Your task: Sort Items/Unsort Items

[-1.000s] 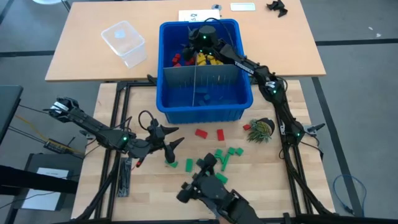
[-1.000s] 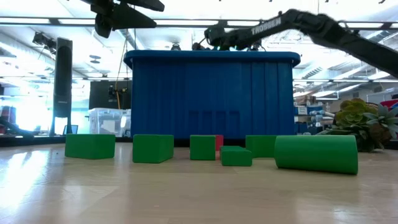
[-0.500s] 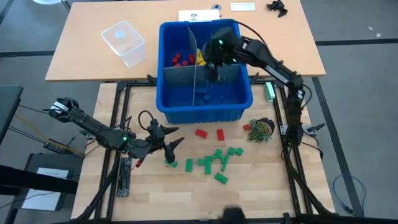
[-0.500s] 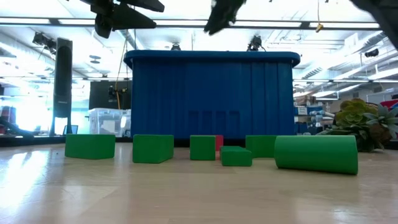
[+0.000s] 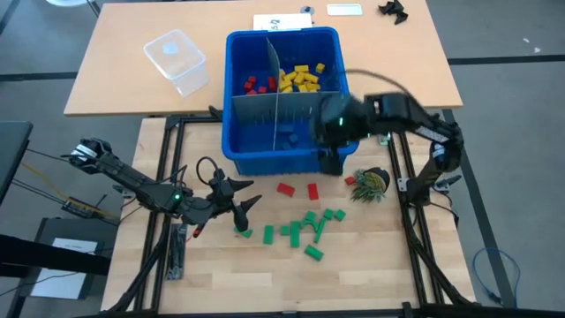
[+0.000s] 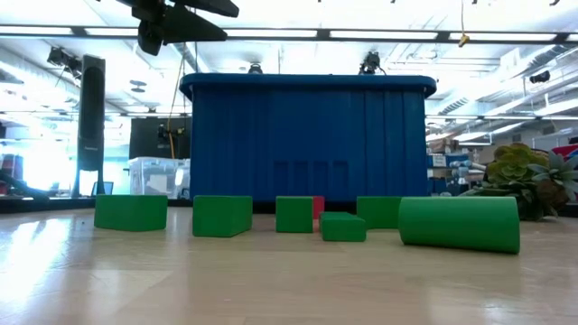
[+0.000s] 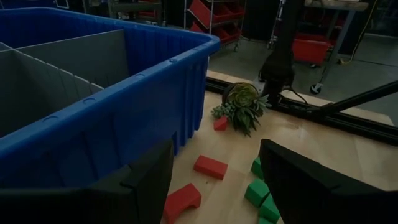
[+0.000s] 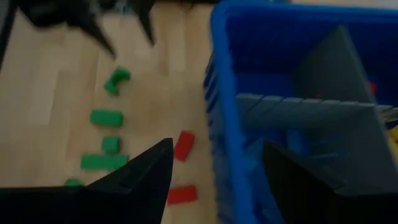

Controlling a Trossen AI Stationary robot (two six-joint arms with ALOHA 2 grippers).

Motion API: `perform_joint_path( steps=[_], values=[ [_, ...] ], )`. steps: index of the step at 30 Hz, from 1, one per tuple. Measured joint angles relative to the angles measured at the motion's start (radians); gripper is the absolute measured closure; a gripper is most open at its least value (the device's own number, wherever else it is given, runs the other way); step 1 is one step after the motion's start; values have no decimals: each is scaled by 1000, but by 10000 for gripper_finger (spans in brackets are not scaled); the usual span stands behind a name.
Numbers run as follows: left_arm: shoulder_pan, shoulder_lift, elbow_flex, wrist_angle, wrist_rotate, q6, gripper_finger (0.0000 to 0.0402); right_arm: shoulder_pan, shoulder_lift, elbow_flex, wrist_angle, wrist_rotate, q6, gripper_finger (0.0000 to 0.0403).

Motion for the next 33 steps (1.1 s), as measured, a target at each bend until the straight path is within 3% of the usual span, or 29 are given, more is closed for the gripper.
perform_joint_path(
  steps=[7, 14, 23, 33],
  values=[
    [0, 0, 0, 0, 0, 0, 154, 253, -58, -269, 81, 182, 88, 161],
    [0, 0, 0, 0, 0, 0, 153, 391, -151, -642, 443, 262, 184, 167],
    [0, 0, 0, 0, 0, 0, 153, 382, -135, -1027, 849, 262, 310, 165],
    [0, 0, 0, -1, 0, 0, 154, 258, -84, -1226, 1189, 256, 338, 119]
  ],
)
